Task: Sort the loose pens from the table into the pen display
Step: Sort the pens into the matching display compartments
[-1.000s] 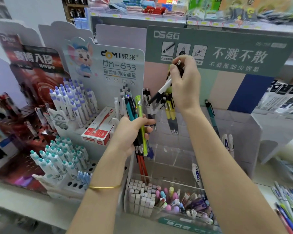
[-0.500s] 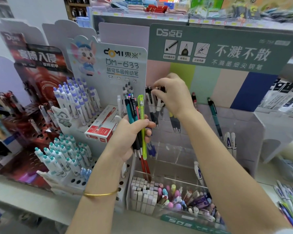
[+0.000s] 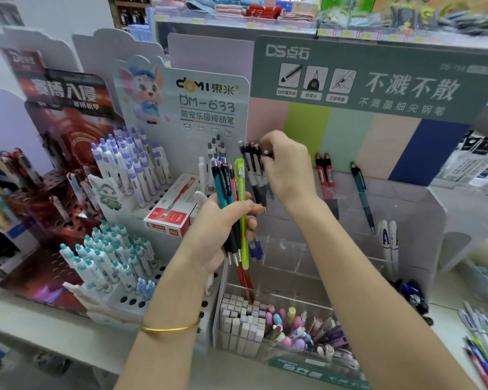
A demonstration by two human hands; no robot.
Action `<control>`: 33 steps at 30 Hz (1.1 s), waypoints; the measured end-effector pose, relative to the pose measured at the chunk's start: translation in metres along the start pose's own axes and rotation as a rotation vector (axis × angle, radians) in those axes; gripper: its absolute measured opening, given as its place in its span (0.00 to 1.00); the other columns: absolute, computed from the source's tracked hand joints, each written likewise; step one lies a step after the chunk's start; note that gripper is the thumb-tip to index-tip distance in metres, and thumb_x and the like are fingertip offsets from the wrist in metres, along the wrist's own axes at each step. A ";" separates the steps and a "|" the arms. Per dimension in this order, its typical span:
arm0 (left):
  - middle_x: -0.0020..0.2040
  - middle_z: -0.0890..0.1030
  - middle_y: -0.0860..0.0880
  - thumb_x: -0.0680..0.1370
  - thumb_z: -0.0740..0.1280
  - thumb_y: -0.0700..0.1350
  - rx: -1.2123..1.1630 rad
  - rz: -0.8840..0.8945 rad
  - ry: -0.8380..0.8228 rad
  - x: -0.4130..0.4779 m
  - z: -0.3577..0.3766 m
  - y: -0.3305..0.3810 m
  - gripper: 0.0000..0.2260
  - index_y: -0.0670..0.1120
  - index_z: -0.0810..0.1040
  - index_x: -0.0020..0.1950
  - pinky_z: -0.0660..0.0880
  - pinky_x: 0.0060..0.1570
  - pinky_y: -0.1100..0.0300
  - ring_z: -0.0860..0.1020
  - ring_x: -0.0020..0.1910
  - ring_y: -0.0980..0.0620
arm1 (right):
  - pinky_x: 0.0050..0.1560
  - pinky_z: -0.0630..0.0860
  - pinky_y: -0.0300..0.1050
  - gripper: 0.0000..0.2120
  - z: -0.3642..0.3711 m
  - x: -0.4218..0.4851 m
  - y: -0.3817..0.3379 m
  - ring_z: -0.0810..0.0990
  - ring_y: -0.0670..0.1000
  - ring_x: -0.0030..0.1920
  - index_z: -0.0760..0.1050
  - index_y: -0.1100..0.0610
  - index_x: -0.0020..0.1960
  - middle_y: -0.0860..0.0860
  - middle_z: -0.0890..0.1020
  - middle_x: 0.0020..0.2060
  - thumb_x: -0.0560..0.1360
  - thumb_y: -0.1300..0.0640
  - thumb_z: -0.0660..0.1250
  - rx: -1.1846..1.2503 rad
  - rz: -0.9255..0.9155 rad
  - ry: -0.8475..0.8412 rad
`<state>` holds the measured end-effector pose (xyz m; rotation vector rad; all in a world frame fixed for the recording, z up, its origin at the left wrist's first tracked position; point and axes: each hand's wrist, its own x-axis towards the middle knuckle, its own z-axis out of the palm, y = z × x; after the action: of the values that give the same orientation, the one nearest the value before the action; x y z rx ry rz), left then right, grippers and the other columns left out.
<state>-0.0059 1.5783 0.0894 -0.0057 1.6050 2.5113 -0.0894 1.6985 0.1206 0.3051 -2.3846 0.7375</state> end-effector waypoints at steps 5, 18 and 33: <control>0.42 0.81 0.46 0.78 0.65 0.36 0.023 0.021 -0.068 -0.003 -0.008 -0.003 0.13 0.40 0.71 0.62 0.75 0.33 0.61 0.76 0.33 0.54 | 0.46 0.76 0.55 0.06 0.009 0.025 -0.004 0.78 0.58 0.44 0.74 0.65 0.50 0.59 0.80 0.44 0.74 0.71 0.62 0.038 0.045 -0.013; 0.51 0.83 0.41 0.73 0.64 0.34 -0.089 0.039 -0.300 -0.001 -0.006 -0.022 0.18 0.39 0.74 0.63 0.74 0.34 0.61 0.76 0.34 0.54 | 0.26 0.73 0.37 0.08 -0.053 -0.034 -0.002 0.75 0.43 0.26 0.79 0.60 0.51 0.52 0.80 0.34 0.78 0.56 0.65 0.669 0.253 -0.293; 0.53 0.82 0.38 0.72 0.64 0.38 -0.115 -0.080 -0.482 -0.011 0.020 -0.053 0.18 0.37 0.74 0.62 0.78 0.35 0.58 0.83 0.42 0.45 | 0.31 0.73 0.41 0.11 -0.073 -0.082 0.046 0.73 0.53 0.33 0.78 0.64 0.50 0.57 0.74 0.32 0.78 0.55 0.64 0.897 0.455 -0.484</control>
<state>0.0135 1.6163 0.0513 0.4724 1.2402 2.3043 -0.0068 1.7812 0.0970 0.3206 -2.4175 2.1508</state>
